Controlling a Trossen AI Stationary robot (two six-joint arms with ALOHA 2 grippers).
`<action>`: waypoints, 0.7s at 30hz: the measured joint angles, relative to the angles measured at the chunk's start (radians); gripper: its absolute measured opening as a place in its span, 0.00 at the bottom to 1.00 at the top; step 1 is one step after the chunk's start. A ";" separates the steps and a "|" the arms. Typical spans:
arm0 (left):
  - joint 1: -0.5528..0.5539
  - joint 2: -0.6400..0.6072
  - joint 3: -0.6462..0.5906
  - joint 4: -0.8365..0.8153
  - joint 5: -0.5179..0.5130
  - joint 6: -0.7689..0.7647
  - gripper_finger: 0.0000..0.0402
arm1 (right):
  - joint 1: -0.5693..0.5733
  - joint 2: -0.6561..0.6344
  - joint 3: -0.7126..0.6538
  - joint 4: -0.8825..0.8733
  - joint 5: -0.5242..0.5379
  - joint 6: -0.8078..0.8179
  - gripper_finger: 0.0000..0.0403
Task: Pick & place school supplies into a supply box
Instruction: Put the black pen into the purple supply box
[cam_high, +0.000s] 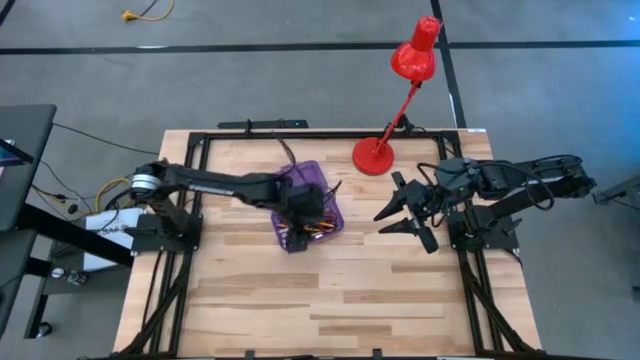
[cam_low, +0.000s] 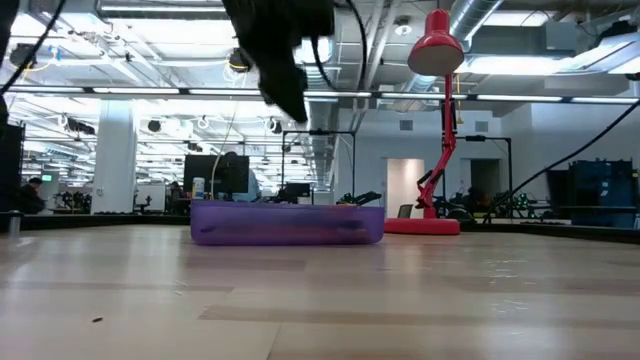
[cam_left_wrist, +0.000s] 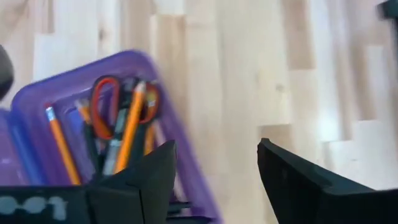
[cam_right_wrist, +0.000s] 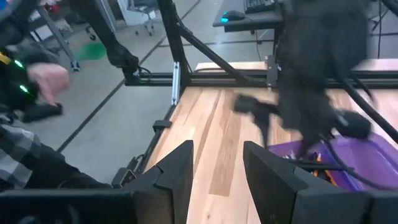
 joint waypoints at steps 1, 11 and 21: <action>-0.024 -0.018 0.000 0.002 -0.011 -0.019 0.52 | 0.000 0.007 0.000 0.000 0.000 -0.003 0.33; -0.318 -0.089 0.000 0.000 -0.184 -0.196 0.52 | -0.001 0.105 0.000 0.015 0.000 -0.047 0.33; -0.558 -0.082 -0.047 0.011 -0.324 -0.417 0.52 | -0.032 0.125 -0.001 0.076 -0.001 -0.063 0.33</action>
